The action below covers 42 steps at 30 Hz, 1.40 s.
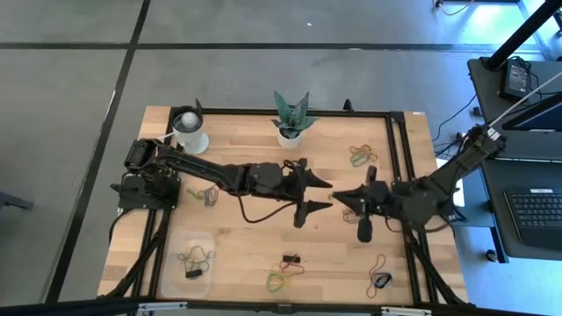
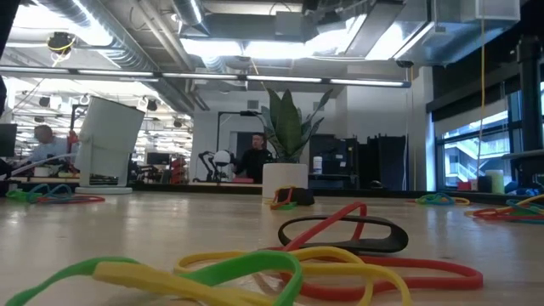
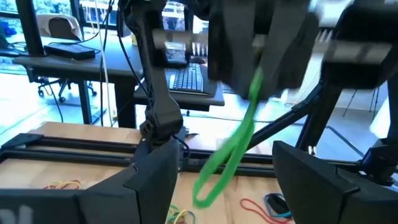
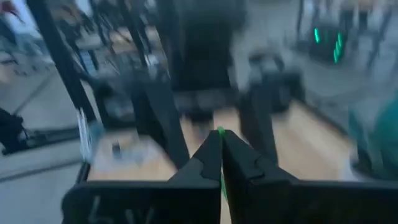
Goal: Pick and place rubber bands into bin
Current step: Put the green rubber band into the transparent bin
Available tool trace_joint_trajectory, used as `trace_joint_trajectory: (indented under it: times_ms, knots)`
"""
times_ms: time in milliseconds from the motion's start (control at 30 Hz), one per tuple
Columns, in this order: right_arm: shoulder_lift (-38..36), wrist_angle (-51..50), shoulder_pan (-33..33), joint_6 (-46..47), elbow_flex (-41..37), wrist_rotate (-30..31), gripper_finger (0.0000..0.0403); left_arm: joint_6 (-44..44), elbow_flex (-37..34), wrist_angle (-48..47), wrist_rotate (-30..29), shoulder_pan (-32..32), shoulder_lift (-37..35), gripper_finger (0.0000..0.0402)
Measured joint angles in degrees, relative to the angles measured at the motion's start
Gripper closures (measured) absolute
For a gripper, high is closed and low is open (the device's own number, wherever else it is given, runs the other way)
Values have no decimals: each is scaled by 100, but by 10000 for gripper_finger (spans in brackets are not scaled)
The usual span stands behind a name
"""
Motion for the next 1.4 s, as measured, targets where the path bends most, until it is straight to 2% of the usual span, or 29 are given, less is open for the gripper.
trace_joint_trajectory:
  times_ms: [133,367,467,600,800,833,1100,1267,1400]
  knots:
    - [-2,866,-203,-959,3,-266,401,-148,0,-4,-5,-1,0,151]
    - [48,805,-457,-864,3,-576,401,-49,0,66,-148,0,0,151]
    - [100,809,-545,-845,3,-664,401,-39,0,68,-149,0,0,164]
    - [160,797,-616,-845,3,-768,401,-36,0,72,-151,0,0,220]
    - [168,709,-650,-835,3,-767,401,237,0,71,-131,-25,0,374]
    - [168,698,-650,-836,3,-767,401,208,0,72,-130,-33,2,387]
    - [168,543,-648,-767,3,-767,395,215,0,68,-80,-50,2,400]
    - [108,493,-648,-672,3,-768,355,120,0,20,-83,-50,2,400]
    - [-73,480,-648,-648,3,-771,309,61,0,-429,-250,-50,2,400]
